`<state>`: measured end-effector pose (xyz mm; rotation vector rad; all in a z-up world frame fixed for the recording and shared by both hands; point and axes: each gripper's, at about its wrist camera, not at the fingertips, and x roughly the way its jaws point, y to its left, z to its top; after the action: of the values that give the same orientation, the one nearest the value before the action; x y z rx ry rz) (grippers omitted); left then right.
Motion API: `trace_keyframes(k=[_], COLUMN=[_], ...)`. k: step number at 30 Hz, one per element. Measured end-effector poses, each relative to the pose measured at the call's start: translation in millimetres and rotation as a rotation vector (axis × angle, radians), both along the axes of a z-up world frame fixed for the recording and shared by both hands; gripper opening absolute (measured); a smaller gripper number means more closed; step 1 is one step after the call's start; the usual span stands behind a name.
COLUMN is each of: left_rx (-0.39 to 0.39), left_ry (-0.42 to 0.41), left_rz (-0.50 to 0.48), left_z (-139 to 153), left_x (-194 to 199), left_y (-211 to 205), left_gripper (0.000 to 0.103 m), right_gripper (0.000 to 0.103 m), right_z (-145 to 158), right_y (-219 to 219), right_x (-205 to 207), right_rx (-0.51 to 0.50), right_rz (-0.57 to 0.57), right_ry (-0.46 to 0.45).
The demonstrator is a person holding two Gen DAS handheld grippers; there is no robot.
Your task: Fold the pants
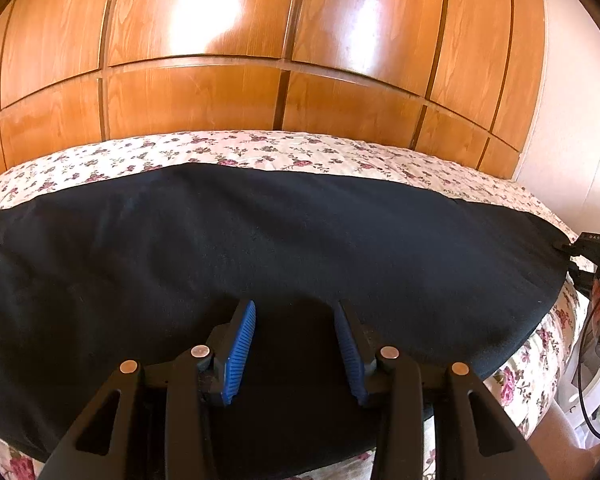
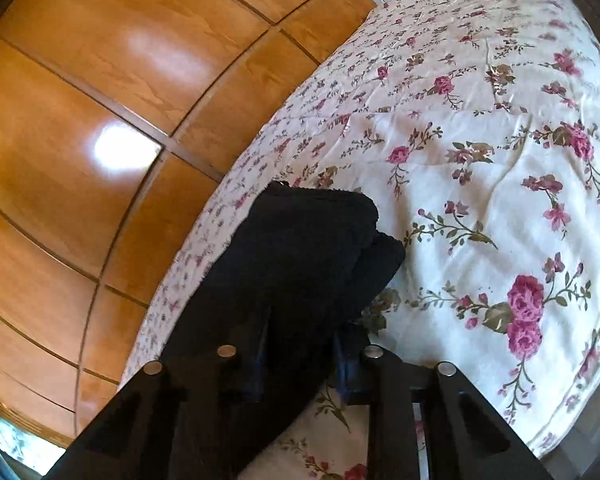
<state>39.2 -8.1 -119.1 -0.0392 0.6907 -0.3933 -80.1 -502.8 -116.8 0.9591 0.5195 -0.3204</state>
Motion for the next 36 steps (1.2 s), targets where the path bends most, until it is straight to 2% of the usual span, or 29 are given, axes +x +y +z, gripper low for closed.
trace_keyframes(k=[5, 9, 15, 21, 30, 36], left_rx=[-0.025, -0.092, -0.093, -0.092, -0.104, -0.124], left_ry=[0.006, 0.046, 0.043, 0.076, 0.12, 0.143], left_rz=[0.0, -0.019, 0.024, 0.045, 0.059, 0.057], left_z=[2.1, 10.0, 17.2, 12.0, 8.7, 8.0], left_x=[-2.8, -2.0, -0.7, 5.1, 9.1, 12.3], left_y=[4.0, 16.4, 32.9, 39.8, 39.4, 40.3], left_gripper=[0.042, 0.042, 0.042, 0.042, 0.042, 0.046], right_gripper=[0.017, 0.017, 0.017, 0.017, 0.017, 0.017], right_z=[29.6, 62.2, 98.8, 128.7, 148.4, 144.0], right_y=[14.6, 40.4, 82.7, 132.9, 208.8, 259.9], right_x=[5.5, 10.0, 16.7, 24.0, 46.6, 61.6], right_rx=[-0.072, -0.184, -0.323, -0.422, -0.501, -0.525], right_rz=[0.012, 0.054, 0.094, 0.188, 0.365, 0.506], right_ry=[-0.038, -0.05, -0.041, -0.106, -0.183, -0.195])
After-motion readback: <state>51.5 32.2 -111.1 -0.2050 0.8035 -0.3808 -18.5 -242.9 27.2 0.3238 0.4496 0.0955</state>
